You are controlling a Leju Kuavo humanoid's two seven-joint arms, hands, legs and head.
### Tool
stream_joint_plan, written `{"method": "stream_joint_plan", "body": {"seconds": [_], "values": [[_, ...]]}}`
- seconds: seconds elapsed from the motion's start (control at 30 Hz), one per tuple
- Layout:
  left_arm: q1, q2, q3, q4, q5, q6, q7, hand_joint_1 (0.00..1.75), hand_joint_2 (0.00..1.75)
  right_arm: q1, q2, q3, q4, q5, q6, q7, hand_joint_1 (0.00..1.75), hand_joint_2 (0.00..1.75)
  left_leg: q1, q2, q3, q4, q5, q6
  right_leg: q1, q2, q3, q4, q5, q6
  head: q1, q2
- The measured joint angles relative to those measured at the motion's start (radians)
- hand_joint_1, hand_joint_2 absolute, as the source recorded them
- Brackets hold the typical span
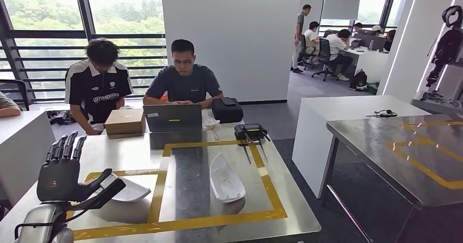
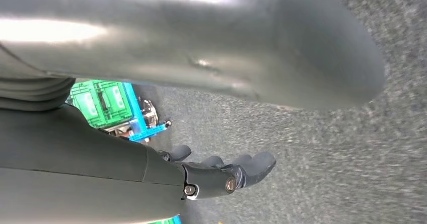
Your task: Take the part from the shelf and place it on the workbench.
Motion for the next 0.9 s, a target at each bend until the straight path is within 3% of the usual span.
{"method": "stream_joint_plan", "body": {"seconds": [0.03, 0.07, 0.1, 0.17, 0.23, 0.3, 0.37, 0.4, 0.47, 0.53, 0.57, 0.6, 0.63, 0.67, 0.73, 0.77, 0.8, 0.87, 0.9], "values": [[0.0, 0.0, -0.001, 0.0, 0.0, 0.0, -0.002, 0.0, 0.0, 0.0, 0.0, 0.0, 0.0, 0.0, 0.0, 0.0, 0.0, 0.0, -0.003, 0.001, -0.011, 0.001, 0.009, 0.002, 0.003, 0.0, -0.016, 0.064, -0.033, -0.001, 0.0, 0.0], [0.0, -0.001, -0.003, 0.0, 0.0, -0.001, -0.003, 0.0, 0.0, 0.0, 0.0, 0.0, 0.0, 0.0, 0.0, 0.001, 0.0, 0.0, -0.006, 0.001, -0.024, 0.001, 0.018, 0.004, 0.006, 0.0, -0.019, 0.106, -0.046, -0.004, 0.0, 0.0], [0.0, -0.002, -0.004, 0.0, 0.0, -0.001, -0.003, 0.0, 0.0, 0.0, 0.0, 0.0, 0.0, 0.0, 0.0, 0.001, 0.0, 0.0, -0.01, 0.001, -0.035, 0.002, 0.027, 0.006, 0.009, 0.0, -0.005, 0.112, -0.038, -0.01, 0.0, 0.0], [-0.001, -0.004, -0.007, -0.003, 0.0, -0.002, -0.004, 0.0, 0.0, -0.002, 0.0, 0.0, 0.0, 0.0, 0.0, 0.002, 0.0, 0.0, -0.017, 0.0, -0.054, 0.003, 0.043, 0.007, 0.021, 0.001, 0.08, 0.012, 0.007, -0.032, 0.0, 0.0], [-0.005, -0.006, -0.009, -0.008, 0.0, -0.003, -0.004, 0.0, 0.0, -0.005, -0.001, 0.0, 0.0, 0.0, -0.001, 0.001, 0.0, 0.0, -0.021, 0.0, -0.064, 0.001, 0.059, 0.002, 0.033, 0.001, 0.171, -0.125, 0.021, -0.055, 0.0, 0.0], [-0.008, -0.008, -0.011, -0.011, 0.0, -0.004, -0.004, 0.0, 0.0, -0.006, -0.002, 0.0, 0.0, 0.001, -0.001, -0.004, 0.0, 0.0, -0.018, 0.002, -0.066, -0.005, 0.075, -0.008, 0.04, 0.001, 0.199, -0.182, 0.019, -0.064, 0.0, 0.0], [-0.009, -0.008, -0.013, -0.015, 0.0, -0.006, -0.004, 0.0, 0.0, -0.006, -0.003, 0.0, 0.0, 0.003, -0.001, -0.007, 0.0, 0.0, -0.016, 0.002, -0.068, -0.012, 0.087, -0.02, 0.039, 0.0, 0.193, -0.194, 0.041, -0.067, 0.0, 0.0], [-0.009, -0.008, -0.014, -0.016, 0.001, -0.008, -0.004, 0.0, 0.0, -0.006, -0.003, 0.0, 0.0, 0.003, -0.001, -0.007, 0.0, 0.0, -0.016, 0.001, -0.073, -0.006, 0.075, -0.027, 0.035, -0.002, 0.188, -0.201, 0.054, -0.071, 0.0, 0.0], [-0.012, -0.006, -0.016, -0.018, 0.003, -0.01, -0.006, 0.0, 0.0, -0.006, -0.001, 0.0, 0.0, 0.004, 0.0, -0.007, 0.0, 0.0, -0.013, -0.002, -0.098, 0.065, -0.002, -0.041, 0.028, -0.006, 0.17, -0.211, 0.081, -0.076, 0.0, 0.0], [-0.014, -0.005, -0.018, -0.019, 0.006, -0.012, -0.007, 0.0, 0.0, -0.006, -0.001, 0.0, 0.0, 0.005, -0.001, -0.007, 0.0, 0.0, -0.006, -0.002, -0.128, 0.197, -0.091, -0.056, 0.025, -0.008, 0.141, -0.209, 0.103, -0.078, -0.001, 0.0], [-0.013, -0.005, -0.019, -0.019, 0.008, -0.012, -0.008, 0.0, 0.0, -0.006, -0.001, 0.0, 0.0, 0.005, -0.001, -0.007, 0.0, 0.0, -0.003, -0.002, -0.134, 0.25, -0.107, -0.061, 0.024, -0.009, 0.125, -0.207, 0.114, -0.077, 0.0, 0.0], [-0.013, -0.005, -0.021, -0.019, 0.01, -0.012, -0.008, 0.0, 0.0, -0.006, -0.001, 0.0, 0.0, 0.006, -0.001, -0.007, 0.0, 0.0, 0.001, -0.001, -0.126, 0.274, -0.1, -0.066, 0.022, -0.01, 0.108, -0.203, 0.124, -0.075, -0.001, 0.0], [-0.013, -0.005, -0.022, -0.02, 0.012, -0.012, -0.008, 0.0, 0.0, -0.006, -0.001, 0.0, 0.0, 0.007, -0.002, -0.007, 0.0, 0.0, 0.003, -0.001, -0.102, 0.265, -0.076, -0.069, 0.021, -0.011, 0.091, -0.199, 0.134, -0.072, 0.0, 0.0], [-0.014, -0.005, -0.023, -0.023, 0.013, -0.012, -0.008, 0.0, 0.0, -0.007, 0.0, 0.0, 0.0, 0.007, -0.002, -0.007, 0.0, 0.0, 0.006, -0.001, -0.059, 0.221, -0.051, -0.072, 0.019, -0.011, 0.075, -0.193, 0.144, -0.068, 0.0, 0.0], [-0.017, -0.006, -0.024, -0.031, 0.014, -0.012, -0.008, 0.0, 0.0, -0.007, 0.0, 0.0, 0.0, 0.007, -0.002, -0.007, 0.0, 0.0, 0.005, -0.001, 0.043, 0.085, -0.053, -0.068, 0.017, -0.011, 0.05, -0.183, 0.161, -0.057, 0.0, 0.0], [-0.019, -0.006, -0.024, -0.035, 0.014, -0.012, -0.008, 0.0, 0.0, -0.007, 0.0, -0.001, 0.0, 0.007, -0.002, -0.007, 0.0, 0.0, 0.003, -0.002, 0.076, 0.032, -0.066, -0.062, 0.017, -0.011, 0.044, -0.18, 0.169, -0.051, 0.0, 0.0], [-0.022, -0.006, -0.025, -0.037, 0.014, -0.012, -0.008, 0.0, 0.0, -0.007, 0.0, -0.001, 0.0, 0.007, -0.002, -0.007, 0.0, 0.0, 0.0, -0.004, 0.091, 0.002, -0.08, -0.053, 0.017, -0.01, 0.041, -0.181, 0.178, -0.044, 0.0, 0.0], [-0.024, -0.006, -0.025, -0.039, 0.016, -0.012, -0.008, 0.0, 0.0, -0.006, 0.001, -0.001, 0.0, 0.008, -0.002, -0.008, 0.0, 0.0, -0.003, -0.004, 0.081, -0.008, -0.067, -0.03, 0.016, -0.009, 0.037, -0.189, 0.197, -0.03, 0.001, 0.0], [-0.024, -0.007, -0.026, -0.039, 0.017, -0.012, -0.008, 0.0, 0.0, -0.004, 0.001, -0.001, 0.0, 0.009, -0.003, -0.008, 0.0, 0.0, -0.003, -0.003, 0.074, -0.011, -0.056, -0.02, 0.014, -0.007, 0.031, -0.185, 0.188, -0.024, 0.001, 0.0]]}}
